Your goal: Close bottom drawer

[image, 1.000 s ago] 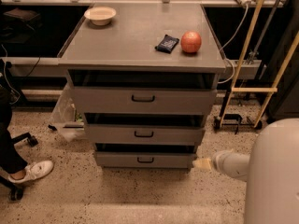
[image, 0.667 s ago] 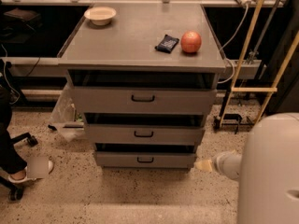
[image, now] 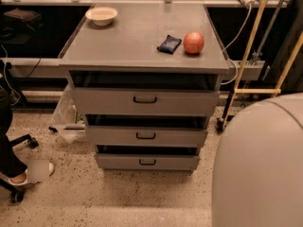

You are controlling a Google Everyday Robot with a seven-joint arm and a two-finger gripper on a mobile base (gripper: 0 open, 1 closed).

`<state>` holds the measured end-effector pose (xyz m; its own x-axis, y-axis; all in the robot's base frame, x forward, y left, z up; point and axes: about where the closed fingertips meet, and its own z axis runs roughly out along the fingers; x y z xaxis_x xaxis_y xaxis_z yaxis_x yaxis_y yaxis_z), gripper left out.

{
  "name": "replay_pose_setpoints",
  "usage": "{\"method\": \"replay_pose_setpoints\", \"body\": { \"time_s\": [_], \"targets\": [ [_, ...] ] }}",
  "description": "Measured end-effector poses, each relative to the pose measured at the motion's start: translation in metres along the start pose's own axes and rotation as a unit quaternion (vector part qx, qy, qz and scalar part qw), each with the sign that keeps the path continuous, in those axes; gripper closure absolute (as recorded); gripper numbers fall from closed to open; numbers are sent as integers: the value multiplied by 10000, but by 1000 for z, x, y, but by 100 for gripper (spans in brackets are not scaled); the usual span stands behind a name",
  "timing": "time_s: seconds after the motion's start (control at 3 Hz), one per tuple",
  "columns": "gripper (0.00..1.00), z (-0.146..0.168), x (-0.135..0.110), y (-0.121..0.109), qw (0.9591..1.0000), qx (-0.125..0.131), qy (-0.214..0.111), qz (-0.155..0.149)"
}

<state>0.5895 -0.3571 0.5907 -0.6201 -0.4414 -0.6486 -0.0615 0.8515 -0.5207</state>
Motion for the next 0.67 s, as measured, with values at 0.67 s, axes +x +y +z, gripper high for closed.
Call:
{"method": "replay_pose_setpoints", "body": {
  "time_s": [0.67],
  "targets": [
    [0, -22, -22, -7, 9993, 300, -214, -8]
  ]
}}
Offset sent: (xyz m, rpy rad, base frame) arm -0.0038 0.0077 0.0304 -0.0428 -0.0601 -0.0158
